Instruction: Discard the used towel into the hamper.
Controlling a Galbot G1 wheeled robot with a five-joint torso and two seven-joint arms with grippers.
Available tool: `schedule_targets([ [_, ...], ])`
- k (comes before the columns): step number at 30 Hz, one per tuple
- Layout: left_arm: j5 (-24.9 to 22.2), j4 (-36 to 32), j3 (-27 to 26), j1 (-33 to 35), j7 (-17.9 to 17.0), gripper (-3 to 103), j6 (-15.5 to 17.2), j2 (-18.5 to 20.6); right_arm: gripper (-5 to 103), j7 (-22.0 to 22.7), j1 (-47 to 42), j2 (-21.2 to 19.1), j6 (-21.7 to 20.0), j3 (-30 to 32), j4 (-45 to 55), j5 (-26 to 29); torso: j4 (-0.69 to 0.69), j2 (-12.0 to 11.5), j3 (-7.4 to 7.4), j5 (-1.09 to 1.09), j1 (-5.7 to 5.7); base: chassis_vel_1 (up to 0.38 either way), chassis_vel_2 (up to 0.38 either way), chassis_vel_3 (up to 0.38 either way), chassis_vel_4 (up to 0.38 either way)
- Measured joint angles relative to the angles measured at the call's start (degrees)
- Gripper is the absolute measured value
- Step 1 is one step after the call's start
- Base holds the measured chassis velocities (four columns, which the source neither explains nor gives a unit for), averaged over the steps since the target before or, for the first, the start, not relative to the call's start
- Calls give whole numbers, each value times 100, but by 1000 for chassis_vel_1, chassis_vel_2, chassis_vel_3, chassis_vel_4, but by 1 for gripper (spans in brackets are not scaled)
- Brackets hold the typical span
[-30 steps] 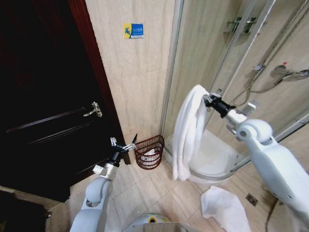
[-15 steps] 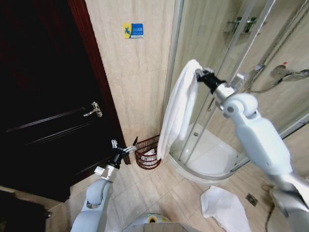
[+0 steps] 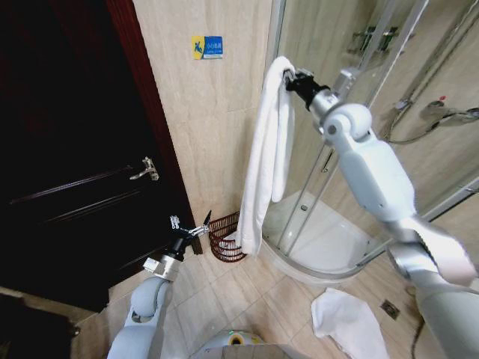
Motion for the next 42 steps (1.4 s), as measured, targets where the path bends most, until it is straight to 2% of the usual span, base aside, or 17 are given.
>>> schedule_targets([
  [15, -28, 148, 45, -50, 44, 100, -74, -15, 4, 49, 423, 383, 2, -211, -561, -228, 0, 1, -1, -1, -2, 0, 0, 0, 0],
  [32, 33, 17, 51, -19, 31, 100, -35, -62, 4, 23, -307, 464, 199, -338, -570, -356, 0, 0, 0, 2, 0, 0, 0, 0, 0],
  [42, 49, -106, 36, 55, 27, 100, -13, -96, 4, 342, 788, 266, -215, -623, -93, 245, 0, 1, -2, 0, -2, 0, 0, 0, 0],
])
